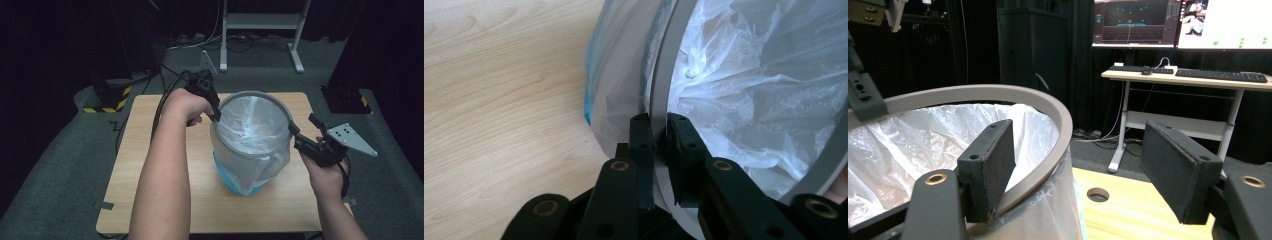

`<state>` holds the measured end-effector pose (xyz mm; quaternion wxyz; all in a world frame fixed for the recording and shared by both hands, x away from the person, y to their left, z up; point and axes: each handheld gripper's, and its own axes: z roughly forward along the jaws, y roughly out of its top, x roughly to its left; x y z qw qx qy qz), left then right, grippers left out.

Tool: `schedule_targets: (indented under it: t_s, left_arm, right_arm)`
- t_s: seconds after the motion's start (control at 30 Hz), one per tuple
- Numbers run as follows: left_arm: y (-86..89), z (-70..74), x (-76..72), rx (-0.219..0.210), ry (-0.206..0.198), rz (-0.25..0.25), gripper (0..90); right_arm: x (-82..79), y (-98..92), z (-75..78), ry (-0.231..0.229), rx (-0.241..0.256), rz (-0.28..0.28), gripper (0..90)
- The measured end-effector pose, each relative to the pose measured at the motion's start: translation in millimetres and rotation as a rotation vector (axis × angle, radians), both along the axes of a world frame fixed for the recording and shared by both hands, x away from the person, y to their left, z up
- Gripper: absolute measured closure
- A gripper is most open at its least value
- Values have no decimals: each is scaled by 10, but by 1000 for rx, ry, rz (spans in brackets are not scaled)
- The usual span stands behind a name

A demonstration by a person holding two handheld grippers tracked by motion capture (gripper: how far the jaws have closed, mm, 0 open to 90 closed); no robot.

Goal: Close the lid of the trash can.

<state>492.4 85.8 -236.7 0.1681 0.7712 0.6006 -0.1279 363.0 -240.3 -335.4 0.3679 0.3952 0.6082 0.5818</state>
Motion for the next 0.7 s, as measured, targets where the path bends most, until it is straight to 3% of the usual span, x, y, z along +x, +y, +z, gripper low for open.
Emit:
schedule_targets:
  t_s: [0.07, 0.13, 0.2, 0.27, 0.5, 0.6, 0.7]
  left_arm:
    - [1, 29, -12, 7, -38, -8, 743]
    - [34, 72, -19, -18, -59, -2, 677]
    - [70, 135, -30, -24, -103, -1, 689]
    - [99, 183, -33, -40, -159, 3, 794]
    - [39, 65, -9, -40, -180, -8, 886]
    - [22, -3, 3, -26, -177, -1, 898]
    - [43, -21, -2, -41, -187, 7, 899]
  right_arm:
    - [11, 11, -1, 3, -1, 0, 297]
    - [27, 23, -12, 14, -9, -3, 297]
    - [37, 31, -26, 24, -16, -4, 298]
    - [45, 34, -52, 33, -21, -5, 299]
    - [51, 22, -82, 37, -12, -2, 301]
    - [44, 19, -85, 38, -13, -1, 305]
    - [44, 13, -96, 38, -4, 6, 314]
